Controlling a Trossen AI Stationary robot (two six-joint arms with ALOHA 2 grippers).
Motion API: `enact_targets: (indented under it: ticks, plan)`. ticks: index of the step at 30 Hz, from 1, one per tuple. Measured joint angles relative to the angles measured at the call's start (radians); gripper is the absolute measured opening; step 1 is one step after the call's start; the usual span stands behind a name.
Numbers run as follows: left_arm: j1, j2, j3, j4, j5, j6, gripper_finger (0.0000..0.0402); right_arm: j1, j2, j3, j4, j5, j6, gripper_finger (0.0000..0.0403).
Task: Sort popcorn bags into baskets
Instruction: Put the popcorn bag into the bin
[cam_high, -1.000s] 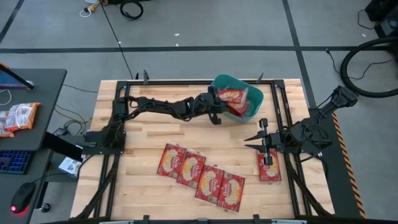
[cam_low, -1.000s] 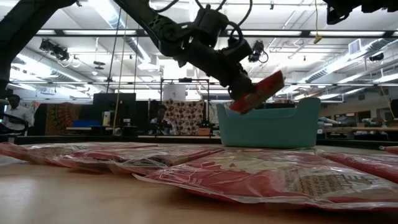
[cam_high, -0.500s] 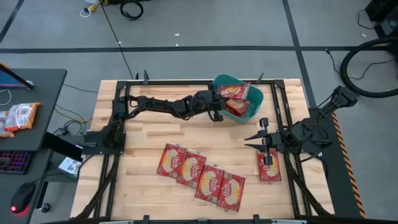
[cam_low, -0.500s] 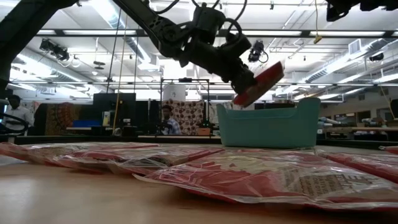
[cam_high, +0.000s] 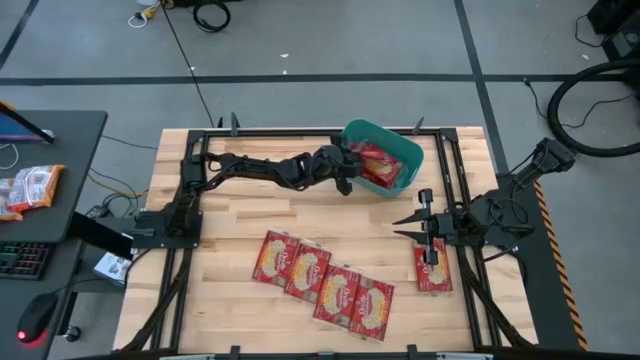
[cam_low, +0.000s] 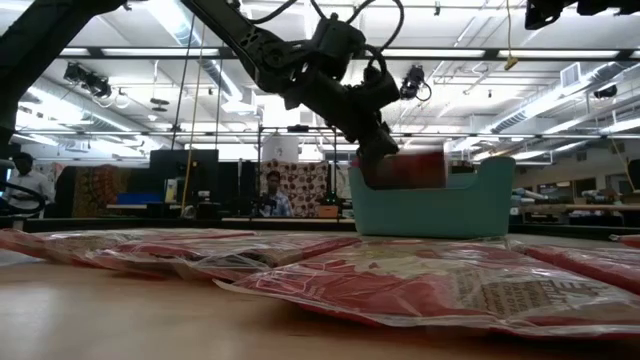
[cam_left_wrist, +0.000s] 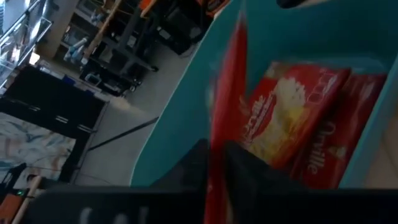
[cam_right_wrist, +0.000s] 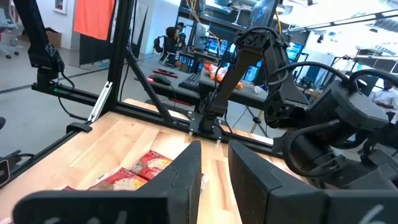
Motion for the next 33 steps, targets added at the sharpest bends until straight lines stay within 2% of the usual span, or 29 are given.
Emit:
enact_targets:
  ticks: [5,7,9,12,15,21,23,29,33]
  plan:
    - [-0.005,0.0,0.0,-0.031,0.006,0.002,0.013,0.0,0.0,0.0,-0.001,0.0,0.001,0.0086]
    - [-0.011,-0.009,0.0,-0.032,-0.034,-0.003,0.0149,0.0,0.0,0.0,-0.003,0.0,0.003,0.0086]
    - [-0.021,-0.034,0.0,-0.043,-0.069,-0.012,0.0158,0.0,0.0,0.0,-0.006,0.0,0.004,0.0086]
    - [-0.034,-0.097,0.001,-0.124,-0.065,-0.085,0.0159,0.0,0.0,0.0,-0.007,0.001,0.004,0.0086]
    - [-0.046,-0.177,0.002,-0.298,0.01,-0.212,0.0149,0.0,0.0,0.0,-0.011,0.001,0.012,0.0086]
    - [-0.078,-0.304,0.002,-0.672,0.287,-0.503,0.0135,0.0,0.0,0.0,-0.015,0.001,0.02,0.0086]
    - [-0.104,-0.322,0.002,-0.772,0.343,-0.566,0.0135,0.0,0.0,0.0,-0.015,0.001,0.023,0.0086]
    - [-0.222,-0.322,-0.001,-1.047,0.402,-0.763,0.0135,0.0,0.0,0.0,-0.016,0.0,0.031,0.0086]
    - [-0.314,-0.321,-0.039,-1.12,0.399,-0.857,0.0135,0.0,0.0,0.0,-0.023,0.0,0.05,0.0086]
